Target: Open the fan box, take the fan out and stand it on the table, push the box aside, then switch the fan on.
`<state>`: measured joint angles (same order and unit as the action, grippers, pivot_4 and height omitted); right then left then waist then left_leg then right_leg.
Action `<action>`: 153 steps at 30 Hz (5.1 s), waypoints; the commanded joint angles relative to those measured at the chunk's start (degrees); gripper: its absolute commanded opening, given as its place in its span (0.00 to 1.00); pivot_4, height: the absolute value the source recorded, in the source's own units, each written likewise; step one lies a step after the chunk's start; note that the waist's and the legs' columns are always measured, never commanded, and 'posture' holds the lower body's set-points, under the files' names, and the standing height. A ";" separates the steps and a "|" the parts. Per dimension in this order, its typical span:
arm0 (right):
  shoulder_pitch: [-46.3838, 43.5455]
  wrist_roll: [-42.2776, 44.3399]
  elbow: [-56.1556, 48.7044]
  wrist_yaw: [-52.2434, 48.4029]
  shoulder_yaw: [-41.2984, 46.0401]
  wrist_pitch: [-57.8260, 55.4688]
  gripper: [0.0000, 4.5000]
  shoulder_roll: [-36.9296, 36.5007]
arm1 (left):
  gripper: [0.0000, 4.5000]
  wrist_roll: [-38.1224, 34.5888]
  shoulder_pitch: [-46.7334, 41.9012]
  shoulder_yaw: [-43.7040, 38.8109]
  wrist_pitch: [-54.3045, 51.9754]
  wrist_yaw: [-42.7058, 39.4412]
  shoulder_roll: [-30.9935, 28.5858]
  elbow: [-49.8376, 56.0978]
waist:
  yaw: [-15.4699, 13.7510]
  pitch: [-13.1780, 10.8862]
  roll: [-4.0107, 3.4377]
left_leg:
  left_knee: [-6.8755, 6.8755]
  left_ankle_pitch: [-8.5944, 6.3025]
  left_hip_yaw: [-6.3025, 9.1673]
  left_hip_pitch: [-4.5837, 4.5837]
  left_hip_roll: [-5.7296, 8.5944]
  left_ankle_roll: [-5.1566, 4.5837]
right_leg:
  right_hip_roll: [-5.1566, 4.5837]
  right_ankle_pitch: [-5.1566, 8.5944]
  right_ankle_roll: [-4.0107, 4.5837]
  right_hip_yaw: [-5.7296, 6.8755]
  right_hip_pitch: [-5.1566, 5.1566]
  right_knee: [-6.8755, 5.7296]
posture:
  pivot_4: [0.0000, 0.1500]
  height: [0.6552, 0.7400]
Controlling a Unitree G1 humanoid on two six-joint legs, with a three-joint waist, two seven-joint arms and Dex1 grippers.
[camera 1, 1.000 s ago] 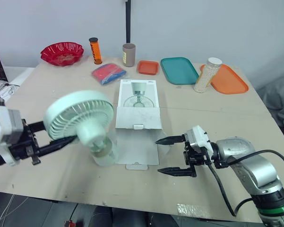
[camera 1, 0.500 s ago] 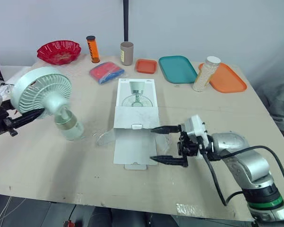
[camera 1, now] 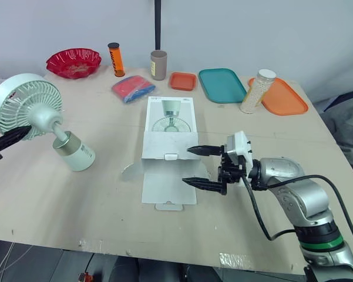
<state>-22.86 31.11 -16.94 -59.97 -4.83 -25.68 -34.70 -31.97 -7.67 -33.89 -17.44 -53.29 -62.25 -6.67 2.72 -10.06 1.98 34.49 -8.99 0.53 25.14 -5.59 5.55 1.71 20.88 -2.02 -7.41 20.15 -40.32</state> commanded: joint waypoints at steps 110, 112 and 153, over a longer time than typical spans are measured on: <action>7.94 -8.82 -12.23 24.40 1.47 -16.63 1.00 -2.12 | 0.99 8.83 18.50 24.08 12.87 6.49 29.60 29.64 | -0.05 0.02 -0.18 | -0.07 0.22 0.60 0.00 0.15 0.24 | 0.03 0.00 0.04 0.39 -0.28 0.08 | 1.00 0.99; 7.00 -9.74 -11.54 25.64 0.96 -16.48 1.00 -1.07 | 0.99 9.49 18.22 24.81 13.32 6.16 29.64 29.42 | -0.04 0.02 -0.19 | -0.07 0.22 0.61 0.00 0.13 0.24 | 0.05 0.00 0.04 0.40 -0.27 0.08 | 1.00 0.99; 2.16 -15.58 -11.06 51.59 15.37 -37.27 0.01 17.71 | 1.00 9.97 13.67 28.34 15.29 4.37 30.39 24.89 | -0.34 0.03 -0.18 | -0.15 0.22 0.63 0.09 0.22 0.23 | -0.04 0.03 -0.01 0.43 -0.20 0.07 | 1.00 0.99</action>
<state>-20.88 14.75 -23.74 -10.05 5.89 -61.02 -17.10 -21.43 6.92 -5.49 -3.57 -48.14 -31.96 18.46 2.37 -10.03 1.80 34.32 -8.77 1.16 25.24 -5.36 5.78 1.67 20.92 -2.03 -6.99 19.96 -40.25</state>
